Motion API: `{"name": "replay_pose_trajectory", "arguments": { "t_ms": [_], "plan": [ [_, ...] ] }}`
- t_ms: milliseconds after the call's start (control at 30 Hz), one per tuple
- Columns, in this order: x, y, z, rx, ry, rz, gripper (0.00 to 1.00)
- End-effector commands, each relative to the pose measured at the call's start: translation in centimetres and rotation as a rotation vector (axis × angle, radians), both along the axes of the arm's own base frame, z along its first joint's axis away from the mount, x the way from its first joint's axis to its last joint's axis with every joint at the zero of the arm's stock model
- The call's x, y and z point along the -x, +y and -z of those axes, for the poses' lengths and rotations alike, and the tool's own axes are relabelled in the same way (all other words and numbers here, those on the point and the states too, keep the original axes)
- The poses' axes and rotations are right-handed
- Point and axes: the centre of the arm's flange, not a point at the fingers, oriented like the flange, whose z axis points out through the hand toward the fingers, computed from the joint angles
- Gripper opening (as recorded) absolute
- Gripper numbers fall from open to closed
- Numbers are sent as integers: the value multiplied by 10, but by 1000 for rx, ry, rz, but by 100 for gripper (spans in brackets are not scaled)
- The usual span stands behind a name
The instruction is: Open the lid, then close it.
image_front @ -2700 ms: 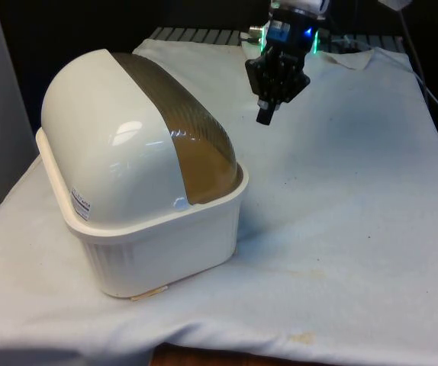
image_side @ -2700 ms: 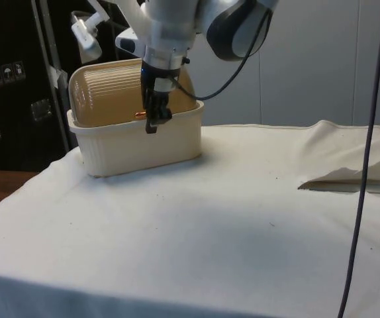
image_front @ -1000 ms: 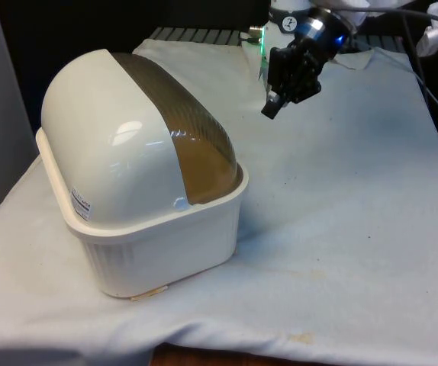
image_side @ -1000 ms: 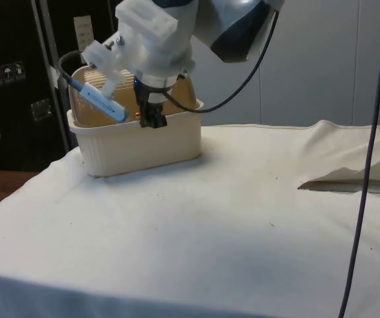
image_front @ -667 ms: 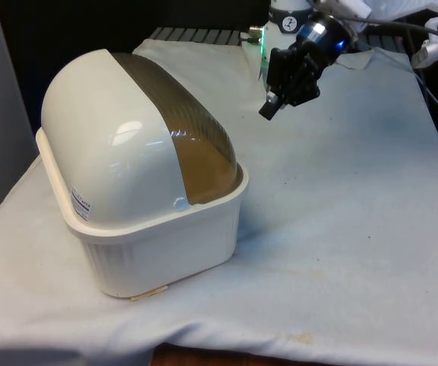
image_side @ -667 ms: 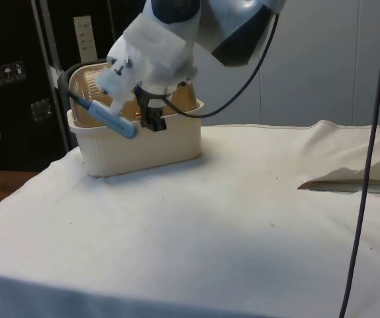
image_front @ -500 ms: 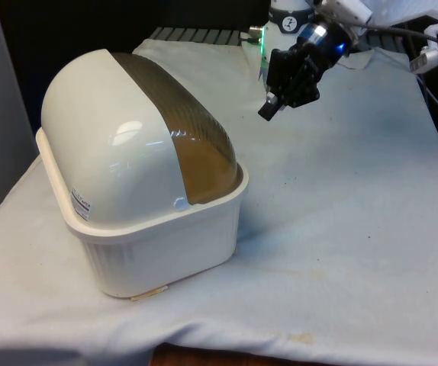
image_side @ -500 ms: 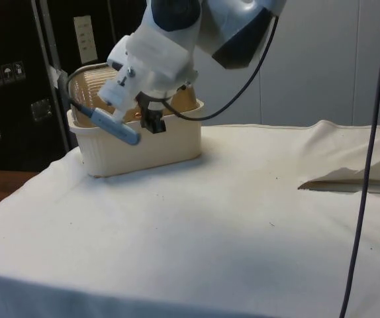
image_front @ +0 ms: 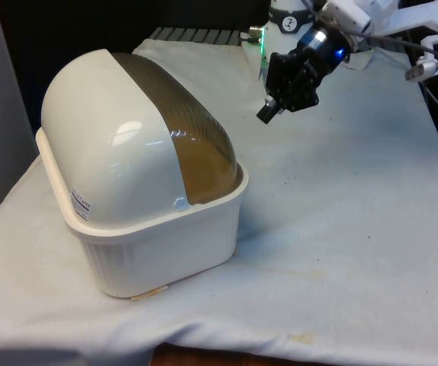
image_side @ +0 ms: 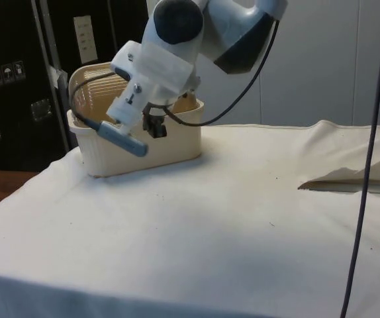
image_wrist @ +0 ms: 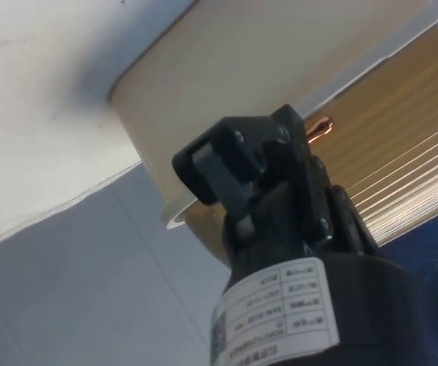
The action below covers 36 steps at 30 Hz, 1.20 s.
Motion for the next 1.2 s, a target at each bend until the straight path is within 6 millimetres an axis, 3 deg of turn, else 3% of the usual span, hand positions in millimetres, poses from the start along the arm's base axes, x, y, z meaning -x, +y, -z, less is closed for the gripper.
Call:
{"name": "replay_pose_trajectory", "arguments": {
  "t_ms": [0, 733, 1167],
  "plan": [
    [-2, 1, 0, 6, -24, -5, 0],
    [-7, -3, 14, 9, -150, 18, 0],
    [-6, -4, 37, 71, -190, -25, 0]
  ]
}}
